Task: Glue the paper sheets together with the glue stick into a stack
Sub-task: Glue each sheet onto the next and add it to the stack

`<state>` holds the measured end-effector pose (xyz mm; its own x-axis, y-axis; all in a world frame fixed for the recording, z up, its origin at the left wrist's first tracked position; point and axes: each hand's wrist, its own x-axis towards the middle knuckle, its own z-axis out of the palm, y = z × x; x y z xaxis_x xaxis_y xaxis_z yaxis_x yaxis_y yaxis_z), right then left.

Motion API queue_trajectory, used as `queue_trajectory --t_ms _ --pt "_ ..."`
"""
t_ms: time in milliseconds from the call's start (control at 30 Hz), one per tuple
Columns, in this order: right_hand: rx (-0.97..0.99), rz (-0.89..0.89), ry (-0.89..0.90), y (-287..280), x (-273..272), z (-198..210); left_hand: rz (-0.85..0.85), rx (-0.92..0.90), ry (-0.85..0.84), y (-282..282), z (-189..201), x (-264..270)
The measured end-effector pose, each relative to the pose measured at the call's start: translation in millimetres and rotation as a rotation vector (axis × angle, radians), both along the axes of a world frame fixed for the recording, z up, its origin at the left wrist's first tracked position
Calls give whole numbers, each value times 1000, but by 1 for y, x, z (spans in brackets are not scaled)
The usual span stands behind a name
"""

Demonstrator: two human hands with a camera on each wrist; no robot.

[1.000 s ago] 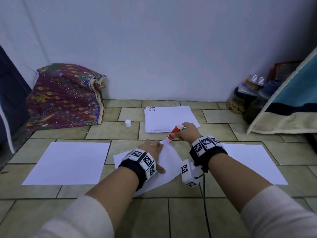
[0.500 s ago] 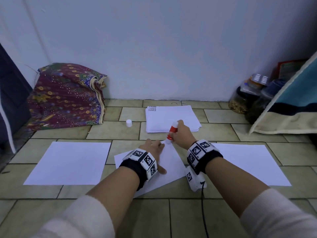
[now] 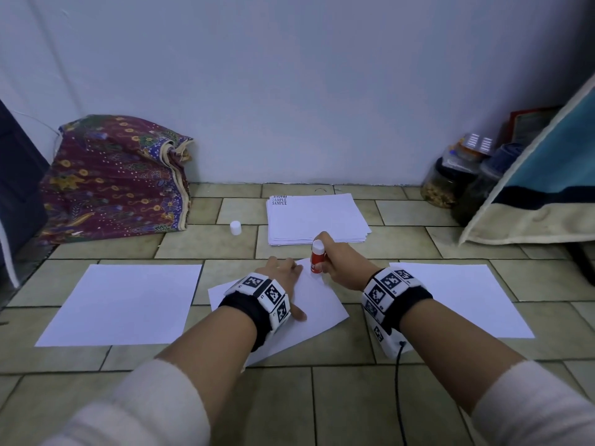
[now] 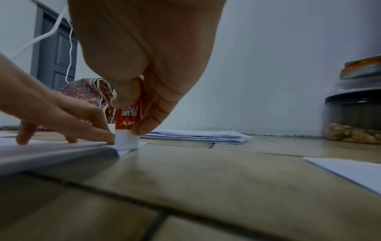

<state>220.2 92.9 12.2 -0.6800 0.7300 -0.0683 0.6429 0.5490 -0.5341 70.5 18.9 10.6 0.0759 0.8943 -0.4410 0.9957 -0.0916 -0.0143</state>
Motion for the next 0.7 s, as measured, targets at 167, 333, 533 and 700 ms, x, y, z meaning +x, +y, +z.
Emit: queue_trajectory --t_ms 167,333,533,700 --pt "-34 34 8 -4 15 2 -6 -2 11 0 1 1" --pt "-165 -190 174 1 26 -7 -23 19 -6 -1 -1 -2" --pt "-537 -553 744 6 28 -6 -33 -20 14 2 1 2" --pt "-240 -470 348 4 -2 -8 -32 -26 43 2 2 4"
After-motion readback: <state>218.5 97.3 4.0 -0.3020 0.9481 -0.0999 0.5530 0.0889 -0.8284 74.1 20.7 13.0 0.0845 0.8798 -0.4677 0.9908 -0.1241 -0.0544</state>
